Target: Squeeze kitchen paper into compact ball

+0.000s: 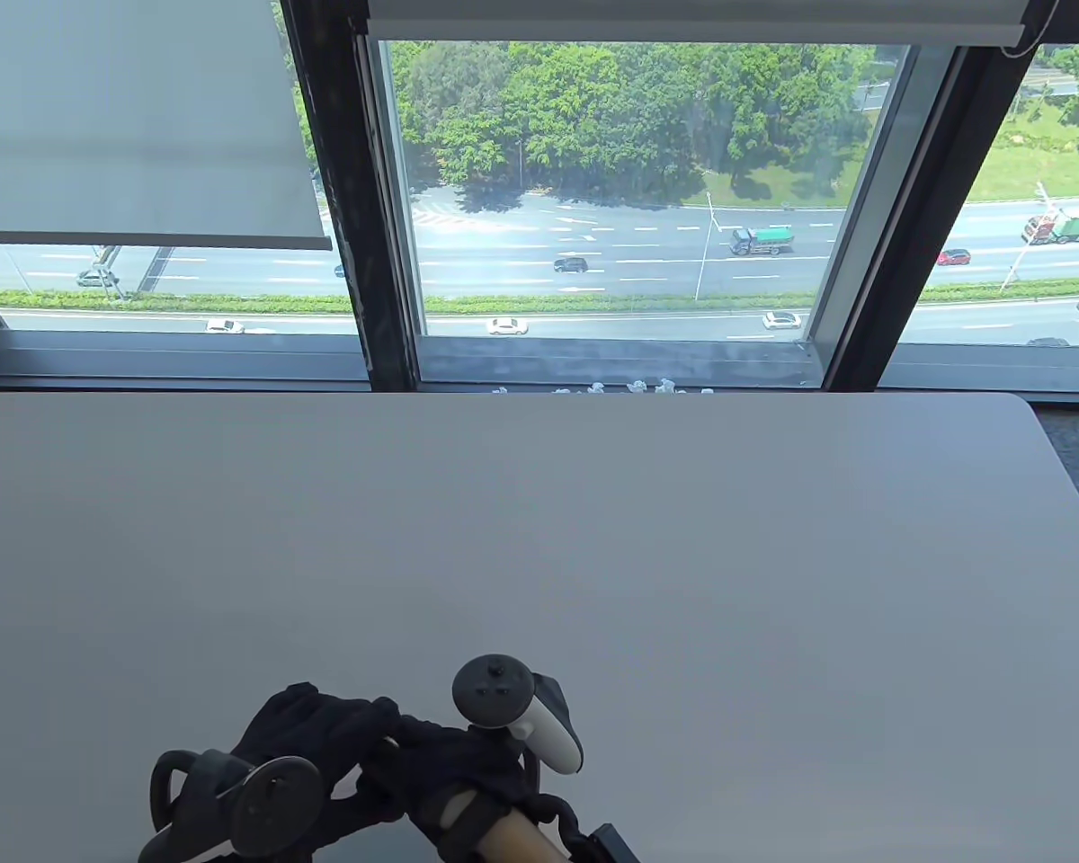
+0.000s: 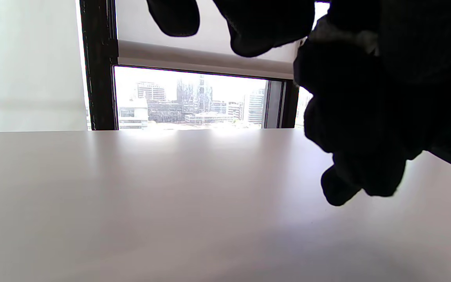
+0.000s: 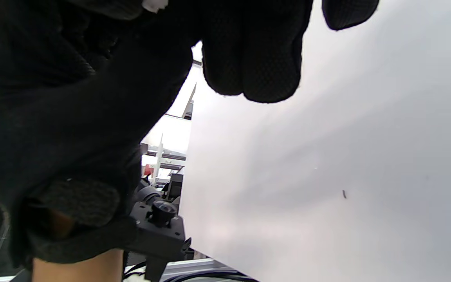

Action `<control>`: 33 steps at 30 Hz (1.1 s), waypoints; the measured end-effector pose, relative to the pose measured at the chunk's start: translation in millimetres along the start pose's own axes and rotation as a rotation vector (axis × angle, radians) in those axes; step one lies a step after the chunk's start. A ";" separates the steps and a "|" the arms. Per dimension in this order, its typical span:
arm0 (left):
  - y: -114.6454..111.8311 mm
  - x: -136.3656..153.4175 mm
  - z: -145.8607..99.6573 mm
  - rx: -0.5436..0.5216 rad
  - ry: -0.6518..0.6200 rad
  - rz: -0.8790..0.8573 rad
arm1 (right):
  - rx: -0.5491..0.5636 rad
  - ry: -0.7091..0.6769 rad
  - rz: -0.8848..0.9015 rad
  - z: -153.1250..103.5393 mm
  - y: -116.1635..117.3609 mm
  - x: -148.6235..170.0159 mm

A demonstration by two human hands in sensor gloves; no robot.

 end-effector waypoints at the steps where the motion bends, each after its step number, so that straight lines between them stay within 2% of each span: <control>1: 0.4 1.5 0.9 0.006 0.007 -0.015 | -0.017 -0.021 -0.002 0.4 2.0 -1.3; 2: -0.8 1.8 0.9 0.036 -0.006 -0.058 | -0.027 -0.020 -0.003 1.6 3.5 -0.9; 5: 0.3 2.7 0.3 0.007 0.003 -0.020 | -0.067 0.011 0.035 5.2 5.7 5.8; 7: 2.4 8.7 2.2 0.010 0.033 -0.050 | -0.016 0.022 0.035 -0.2 -0.6 5.8; 9: 6.1 16.9 2.1 -0.019 0.071 -0.051 | 0.090 0.013 0.019 -11.4 -9.9 2.2; 11: 5.9 19.9 2.6 -0.018 0.084 -0.068 | 0.101 0.010 -0.038 -15.7 -11.2 -3.6; 13: 0.3 8.7 2.9 0.031 0.027 -0.080 | 0.062 0.027 -0.134 -8.2 0.8 -10.3; 14: -1.5 -2.4 1.0 0.042 -0.019 -0.056 | 0.049 0.081 -0.193 -3.3 8.8 -12.0; 15: -2.3 -9.6 -1.8 0.025 -0.050 0.000 | 0.078 0.128 -0.239 -3.3 10.5 -11.7; 16: -0.4 -13.5 -5.0 -0.036 -0.072 0.103 | 0.109 0.128 -0.270 -3.3 9.3 -11.2; 18: -4.4 -12.9 -3.2 0.013 -0.072 0.047 | 0.051 0.117 -0.231 -1.8 9.9 -9.3; 22: -8.5 -9.1 -0.8 0.075 -0.056 0.000 | 0.131 0.115 -0.262 -5.9 2.4 -12.9; 25: -10.2 0.2 2.8 0.082 -0.001 -0.004 | 0.244 0.170 -0.351 -12.6 -9.2 -18.4; 26: -11.6 7.5 4.1 0.093 0.031 -0.029 | 0.324 0.237 -0.414 -15.2 -19.2 -21.0; 31: -15.4 31.8 8.2 0.138 0.132 -0.153 | 0.512 0.570 -0.794 -7.1 -67.8 -44.2; 33: -16.3 36.5 9.7 0.149 0.155 -0.173 | 0.597 0.682 -0.840 3.8 -92.1 -50.9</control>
Point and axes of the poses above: the tracker on the back of each hand, its own x axis roughly to the little-finger side, its own z axis roughly from the wrist to the fingertips, y = z × x, the point moved 3 cm from there along z, roughly from the wrist to the fingertips, and after that the axes turned 13 degrees about -x, right-handed, at the moved point
